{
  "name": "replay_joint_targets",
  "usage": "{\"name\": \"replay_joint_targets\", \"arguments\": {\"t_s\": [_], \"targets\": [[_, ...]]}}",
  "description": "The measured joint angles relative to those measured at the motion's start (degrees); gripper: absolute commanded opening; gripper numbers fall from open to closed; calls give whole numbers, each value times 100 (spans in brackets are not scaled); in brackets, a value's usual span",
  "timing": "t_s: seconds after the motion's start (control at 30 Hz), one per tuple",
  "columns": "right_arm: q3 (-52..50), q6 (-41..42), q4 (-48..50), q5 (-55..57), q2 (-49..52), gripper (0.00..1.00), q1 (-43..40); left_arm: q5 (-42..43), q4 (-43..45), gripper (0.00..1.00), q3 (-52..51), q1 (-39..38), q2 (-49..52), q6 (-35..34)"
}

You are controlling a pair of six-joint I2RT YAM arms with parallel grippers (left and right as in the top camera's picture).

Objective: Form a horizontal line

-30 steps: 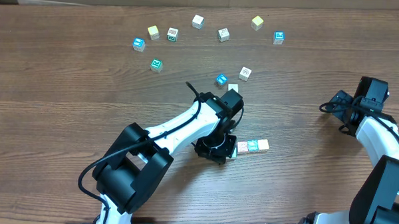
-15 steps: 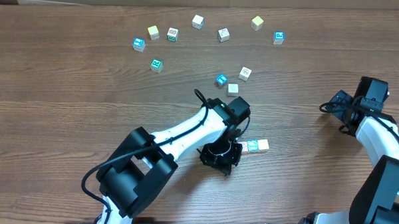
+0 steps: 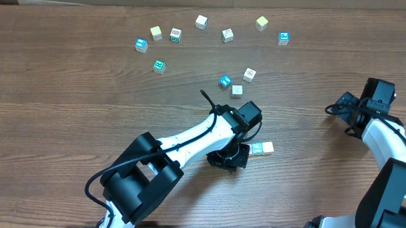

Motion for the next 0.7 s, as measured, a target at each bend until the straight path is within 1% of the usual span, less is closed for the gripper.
{"name": "replay_joint_targets", "arguments": {"t_s": [0.23, 0.7], "targets": [[0, 2, 0, 0, 0, 100, 0, -74, 216, 4, 0, 0, 0, -20], [0, 2, 0, 0, 0, 100, 0, -96, 358, 4, 0, 0, 0, -22]]}}
